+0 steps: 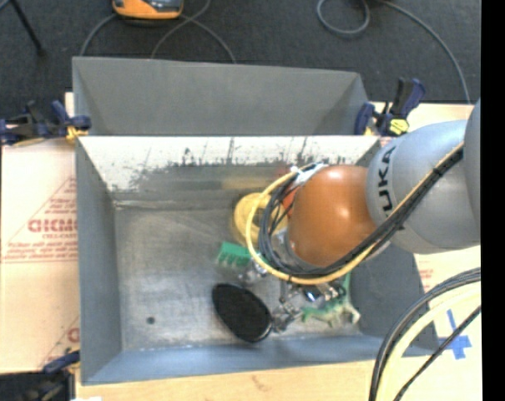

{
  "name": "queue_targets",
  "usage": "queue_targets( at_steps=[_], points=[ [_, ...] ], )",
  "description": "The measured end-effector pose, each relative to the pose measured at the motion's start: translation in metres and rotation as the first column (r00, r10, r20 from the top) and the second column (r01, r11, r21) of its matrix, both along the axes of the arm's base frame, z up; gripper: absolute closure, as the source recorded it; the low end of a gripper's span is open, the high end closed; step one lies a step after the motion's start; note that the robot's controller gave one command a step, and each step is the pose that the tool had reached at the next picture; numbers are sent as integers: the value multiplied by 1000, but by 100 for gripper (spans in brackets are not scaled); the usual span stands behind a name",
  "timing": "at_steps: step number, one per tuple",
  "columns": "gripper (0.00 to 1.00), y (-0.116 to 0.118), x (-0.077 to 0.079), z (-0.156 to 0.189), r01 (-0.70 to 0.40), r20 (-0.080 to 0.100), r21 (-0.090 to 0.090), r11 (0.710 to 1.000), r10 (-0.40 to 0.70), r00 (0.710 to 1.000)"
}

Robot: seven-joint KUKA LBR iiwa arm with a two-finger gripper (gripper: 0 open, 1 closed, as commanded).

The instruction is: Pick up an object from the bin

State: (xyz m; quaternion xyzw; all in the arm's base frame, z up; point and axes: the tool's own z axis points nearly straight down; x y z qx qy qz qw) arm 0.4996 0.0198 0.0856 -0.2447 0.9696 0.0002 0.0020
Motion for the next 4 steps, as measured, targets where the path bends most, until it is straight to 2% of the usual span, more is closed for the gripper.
queue_targets(
  at_steps=[1, 2, 3, 4],
  points=[
    [0, 8, 5, -5, 105, -1, 0, 995, -105, 995],
    [0, 11, 6, -6, 57, -2, -2, 998, -57, 998],
    [0, 40, 1, 18, -199, -1, 1, 980, 199, 980],
    [0, 59, 10, 11, -53, 4, 0, 999, 53, 999]
  ],
)
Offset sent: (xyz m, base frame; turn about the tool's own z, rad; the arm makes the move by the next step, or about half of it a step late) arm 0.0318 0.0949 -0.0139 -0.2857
